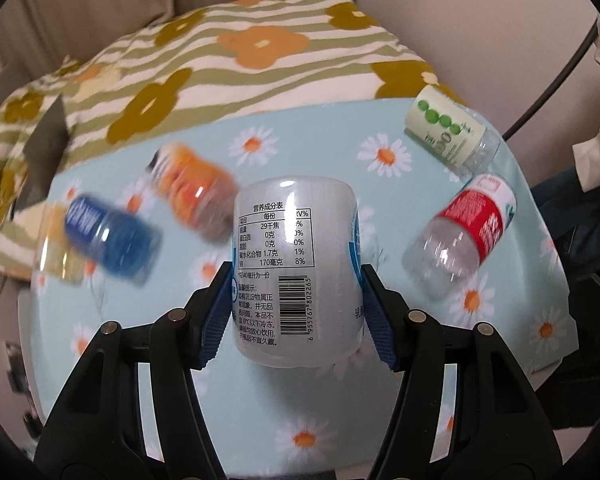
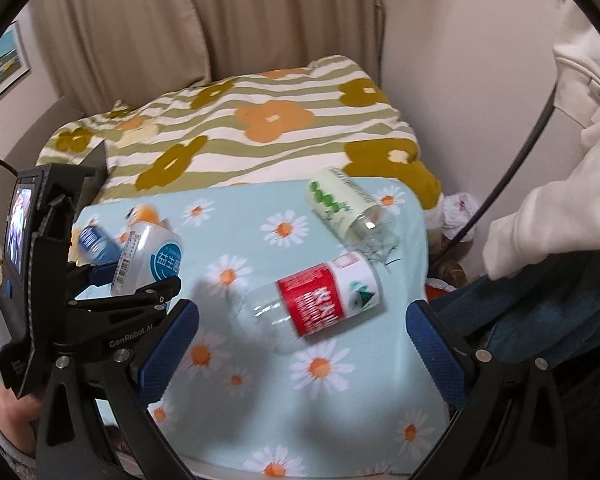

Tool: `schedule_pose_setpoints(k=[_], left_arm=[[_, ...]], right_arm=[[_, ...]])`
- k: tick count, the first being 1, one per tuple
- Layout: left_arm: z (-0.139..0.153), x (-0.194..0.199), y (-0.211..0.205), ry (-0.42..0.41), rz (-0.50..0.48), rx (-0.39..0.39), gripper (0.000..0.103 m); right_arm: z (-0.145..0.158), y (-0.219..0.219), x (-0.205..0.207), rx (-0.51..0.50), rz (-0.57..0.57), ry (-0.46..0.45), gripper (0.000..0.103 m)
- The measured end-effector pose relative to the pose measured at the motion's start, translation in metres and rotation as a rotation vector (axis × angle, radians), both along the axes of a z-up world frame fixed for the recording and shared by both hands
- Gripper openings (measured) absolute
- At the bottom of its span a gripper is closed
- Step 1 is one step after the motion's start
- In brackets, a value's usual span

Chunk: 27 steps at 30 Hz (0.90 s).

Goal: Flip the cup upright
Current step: 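Close the left gripper on the white cup and lift it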

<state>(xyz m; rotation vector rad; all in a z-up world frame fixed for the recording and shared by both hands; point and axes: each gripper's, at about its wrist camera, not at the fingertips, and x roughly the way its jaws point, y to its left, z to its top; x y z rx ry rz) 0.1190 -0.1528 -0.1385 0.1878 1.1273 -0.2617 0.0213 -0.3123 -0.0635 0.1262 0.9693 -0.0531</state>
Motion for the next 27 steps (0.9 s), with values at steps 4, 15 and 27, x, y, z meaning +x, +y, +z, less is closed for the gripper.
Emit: schedule_pose_setpoints(k=[4,15,27], left_arm=[[-0.012,-0.024,0.021,0.014,0.059,0.001,0.065],[-0.056,-0.051,0.043,0.083,0.143,0.030,0.065],[-0.066,-0.051,0.041,0.082,0.152,0.045,0.070]], right_arm=[[-0.007,0.016,-0.012,0.005,0.061,0.001,0.103],[-0.036,0.040,-0.027,0.005,0.165,0.050,0.103],[-0.047,0.030,-0.028,0.007,0.170,0.073,0.103]])
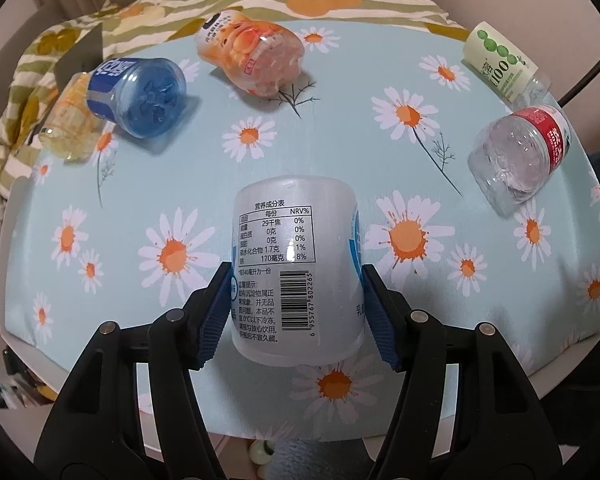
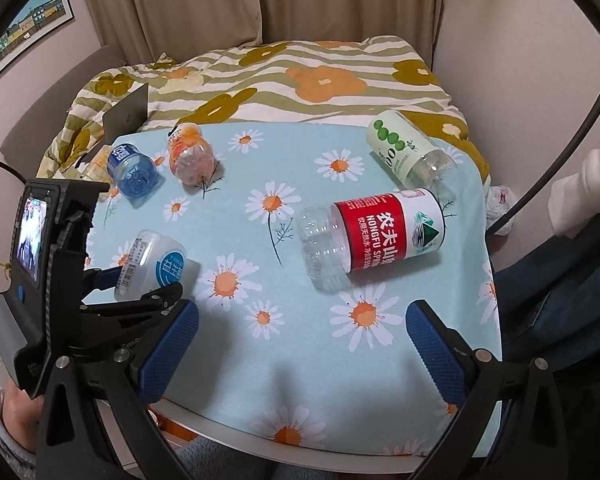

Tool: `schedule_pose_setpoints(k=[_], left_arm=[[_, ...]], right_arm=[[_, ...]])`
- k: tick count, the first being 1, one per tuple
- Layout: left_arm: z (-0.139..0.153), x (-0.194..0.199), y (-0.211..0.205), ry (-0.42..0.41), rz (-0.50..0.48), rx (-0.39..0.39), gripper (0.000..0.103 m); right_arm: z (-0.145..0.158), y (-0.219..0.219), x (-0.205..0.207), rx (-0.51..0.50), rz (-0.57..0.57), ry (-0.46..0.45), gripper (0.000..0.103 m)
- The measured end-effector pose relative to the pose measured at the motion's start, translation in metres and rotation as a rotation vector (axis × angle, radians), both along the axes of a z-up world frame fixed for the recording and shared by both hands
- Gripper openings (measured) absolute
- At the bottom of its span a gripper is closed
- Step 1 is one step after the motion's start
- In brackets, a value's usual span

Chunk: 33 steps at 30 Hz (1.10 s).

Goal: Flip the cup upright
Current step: 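Close the left gripper on the white cup and lift it, then carry the white cup toward the right gripper while the right gripper approaches it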

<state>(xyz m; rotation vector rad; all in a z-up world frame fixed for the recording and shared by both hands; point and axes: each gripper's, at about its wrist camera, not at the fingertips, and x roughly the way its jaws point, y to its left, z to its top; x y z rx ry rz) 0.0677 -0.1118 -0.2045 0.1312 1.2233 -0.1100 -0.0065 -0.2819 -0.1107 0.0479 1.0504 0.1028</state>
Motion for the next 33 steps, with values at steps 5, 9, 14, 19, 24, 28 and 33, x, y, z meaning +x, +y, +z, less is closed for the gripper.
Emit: schedule_pose_setpoints(k=[5,9,14,19,24,28,33], left_arm=[[0.011,-0.008,0.005,-0.047,0.016,0.002,0.103],[0.029,-0.012,0.012,-0.048,0.042,0.012,0.103],[0.064,-0.025,0.033,-0.077,0.087,0.019,0.103],[0.077,-0.033,0.063,-0.073,0.125,0.022,0.103],[0.080,-0.034,0.089,-0.083,0.102,0.023,0.103],[0.081,-0.030,0.115,-0.084,0.068,-0.016,0.103],[0.070,-0.024,0.145,-0.070,0.045,-0.032,0.103]], right_arm=[[0.003,-0.004,-0.001,0.002,-0.002,-0.007,0.103],[0.009,-0.008,-0.001,0.013,0.003,-0.008,0.103],[0.024,-0.010,0.004,0.017,0.035,-0.001,0.103],[0.035,-0.001,0.012,0.033,0.059,0.020,0.103],[0.034,0.019,0.030,0.080,0.101,0.122,0.103],[0.028,0.040,0.051,0.131,0.116,0.231,0.103],[0.008,0.066,0.080,0.199,0.106,0.382,0.103]])
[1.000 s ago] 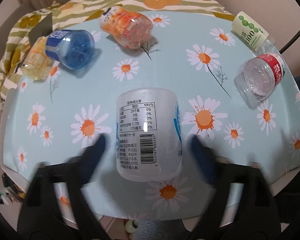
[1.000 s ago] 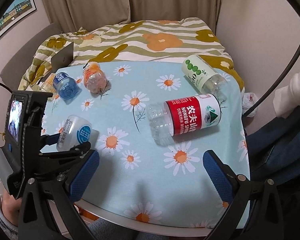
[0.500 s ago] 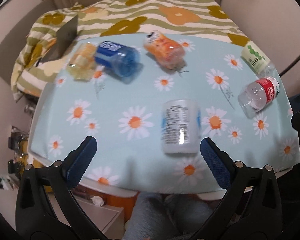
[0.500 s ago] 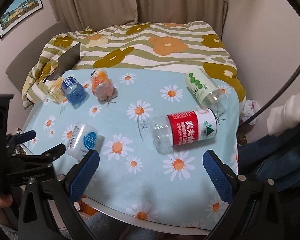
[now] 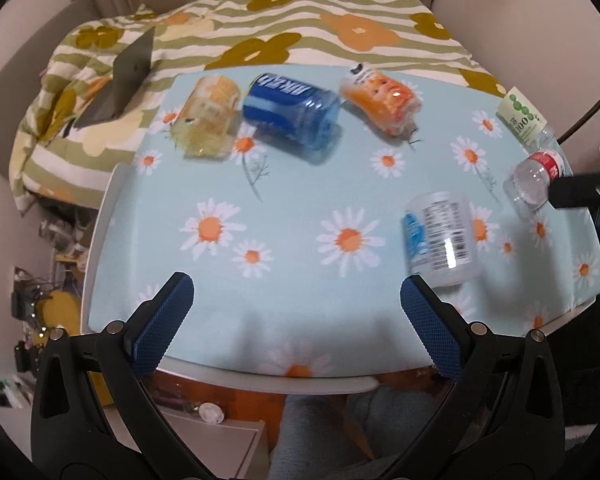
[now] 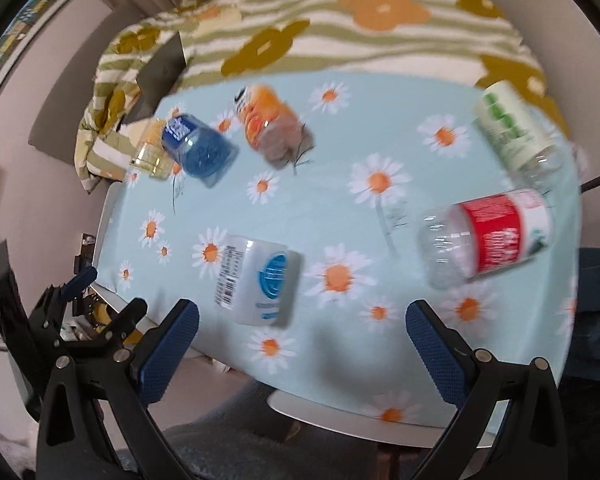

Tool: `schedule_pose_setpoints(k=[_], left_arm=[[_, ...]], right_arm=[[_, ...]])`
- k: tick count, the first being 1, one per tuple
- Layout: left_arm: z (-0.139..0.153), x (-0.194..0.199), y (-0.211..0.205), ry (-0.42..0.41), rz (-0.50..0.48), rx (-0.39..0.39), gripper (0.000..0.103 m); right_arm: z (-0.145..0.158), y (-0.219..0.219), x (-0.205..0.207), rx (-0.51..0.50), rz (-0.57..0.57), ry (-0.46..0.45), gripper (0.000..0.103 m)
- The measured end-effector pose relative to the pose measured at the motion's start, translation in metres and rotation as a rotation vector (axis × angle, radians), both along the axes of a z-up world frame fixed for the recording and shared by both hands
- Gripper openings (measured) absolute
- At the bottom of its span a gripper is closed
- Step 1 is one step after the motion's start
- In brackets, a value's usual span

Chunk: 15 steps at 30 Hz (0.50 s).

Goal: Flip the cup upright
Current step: 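Carry the white cup toward the right gripper while the right gripper approaches it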

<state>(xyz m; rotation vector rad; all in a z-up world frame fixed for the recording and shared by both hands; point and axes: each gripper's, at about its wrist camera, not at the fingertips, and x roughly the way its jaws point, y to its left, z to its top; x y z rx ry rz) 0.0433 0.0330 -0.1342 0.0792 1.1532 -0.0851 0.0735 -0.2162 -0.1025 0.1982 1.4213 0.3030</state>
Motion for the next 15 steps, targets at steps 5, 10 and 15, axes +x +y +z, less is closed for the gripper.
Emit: schedule_pose_setpoints(k=[5,10,15], left_arm=[[-0.020,0.006,0.024,0.025,-0.026,-0.022,0.103],[-0.036,0.014,0.040,0.044,-0.045,-0.023,0.103],[-0.046,0.024,0.050,0.055,-0.045,-0.017,0.103]], right_arm=[[-0.030,0.026,0.023,0.016,-0.006,0.127,0.103],[-0.054,0.045,0.040,0.012,-0.002,0.207,0.090],[-0.078,0.052,0.049,0.048,-0.025,0.284,0.084]])
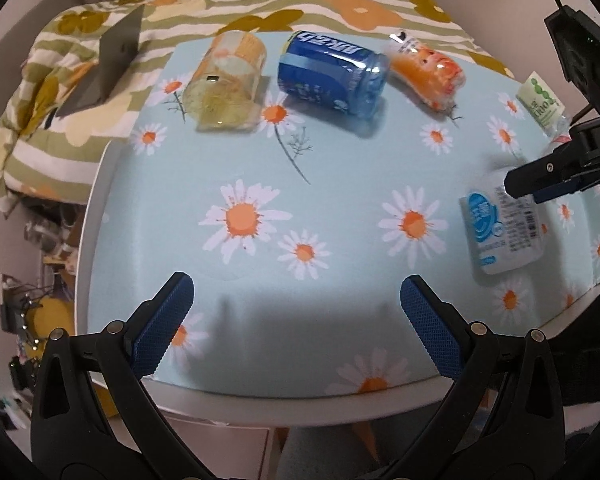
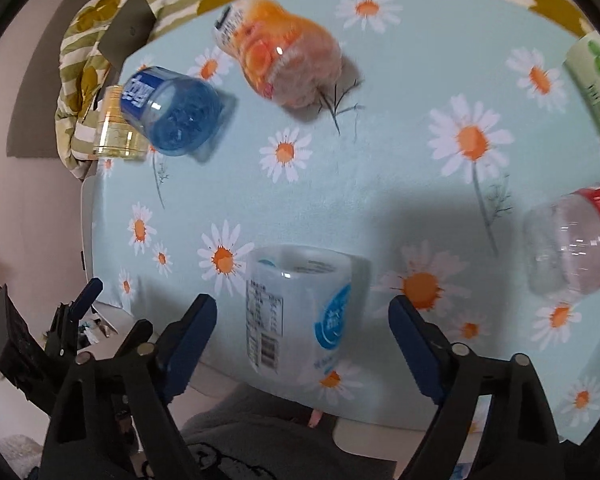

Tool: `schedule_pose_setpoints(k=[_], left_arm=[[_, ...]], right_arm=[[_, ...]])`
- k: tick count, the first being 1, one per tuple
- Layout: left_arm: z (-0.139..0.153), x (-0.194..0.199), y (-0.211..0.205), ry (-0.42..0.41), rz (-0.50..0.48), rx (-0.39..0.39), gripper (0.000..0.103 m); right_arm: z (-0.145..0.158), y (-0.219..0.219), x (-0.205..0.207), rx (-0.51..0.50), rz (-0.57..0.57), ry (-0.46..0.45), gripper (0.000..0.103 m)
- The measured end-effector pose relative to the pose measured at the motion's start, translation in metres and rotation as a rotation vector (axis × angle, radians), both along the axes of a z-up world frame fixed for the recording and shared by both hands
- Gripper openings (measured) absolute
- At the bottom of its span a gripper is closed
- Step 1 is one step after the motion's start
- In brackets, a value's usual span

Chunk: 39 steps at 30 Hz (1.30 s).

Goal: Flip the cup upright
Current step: 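Carry the white cup toward the right gripper while the right gripper approaches it, then grasp the white cup with the right gripper and turn it rim up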

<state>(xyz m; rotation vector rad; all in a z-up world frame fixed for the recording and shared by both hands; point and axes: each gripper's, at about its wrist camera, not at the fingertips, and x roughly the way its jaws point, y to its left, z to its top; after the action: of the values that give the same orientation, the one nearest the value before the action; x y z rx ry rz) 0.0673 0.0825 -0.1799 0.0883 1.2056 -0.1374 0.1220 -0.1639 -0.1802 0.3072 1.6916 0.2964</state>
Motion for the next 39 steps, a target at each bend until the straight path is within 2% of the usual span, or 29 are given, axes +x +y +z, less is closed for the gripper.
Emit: schedule_pose_setpoints(k=[2,6,10,16,19,21,24,27,30,33,37,39], left_arm=[[-0.001,0.003,0.002,-0.002,-0.002,0.004,0.103],[-0.004,0.007,0.006,-0.004,0.003,0.002,0.103],[-0.007,0.008,0.007,0.004,0.007,-0.001,0.103],[-0.004,0.006,0.007,-0.003,0.007,0.004,0.103],[0.004,0.005,0.008,-0.021,0.008,0.009,0.103],[0.013,0.004,0.010,-0.043,0.010,0.011,0.103],[0.025,0.003,0.013,-0.077,0.018,0.016,0.103],[0.033,0.002,0.017,-0.104,0.032,0.007,0.103],[0.035,0.000,0.021,-0.120,0.047,0.017,0.103],[0.033,-0.005,0.028,-0.125,0.066,0.019,0.103],[0.026,-0.011,0.039,-0.121,0.094,0.026,0.103],[0.024,-0.015,0.043,-0.122,0.104,0.033,0.103]], right_arm=[[-0.006,0.001,0.003,0.003,-0.007,0.021,0.074],[-0.016,0.000,0.008,0.015,-0.021,0.061,0.070],[-0.023,0.000,0.009,0.043,-0.034,0.099,0.057],[-0.020,0.000,0.009,0.051,-0.029,0.091,0.052],[-0.009,0.001,0.006,0.053,-0.031,0.050,0.051],[0.009,0.001,0.003,0.060,-0.039,-0.018,0.051],[0.041,-0.001,-0.006,0.052,-0.080,-0.193,0.051],[0.072,0.001,-0.031,-0.038,-0.147,-0.488,0.051],[0.076,0.012,-0.059,-0.202,-0.191,-0.735,0.051],[0.061,0.022,-0.073,-0.252,-0.221,-0.832,0.051],[0.041,0.030,-0.080,-0.302,-0.238,-0.913,0.051],[0.034,0.025,-0.081,-0.308,-0.250,-0.925,0.051]])
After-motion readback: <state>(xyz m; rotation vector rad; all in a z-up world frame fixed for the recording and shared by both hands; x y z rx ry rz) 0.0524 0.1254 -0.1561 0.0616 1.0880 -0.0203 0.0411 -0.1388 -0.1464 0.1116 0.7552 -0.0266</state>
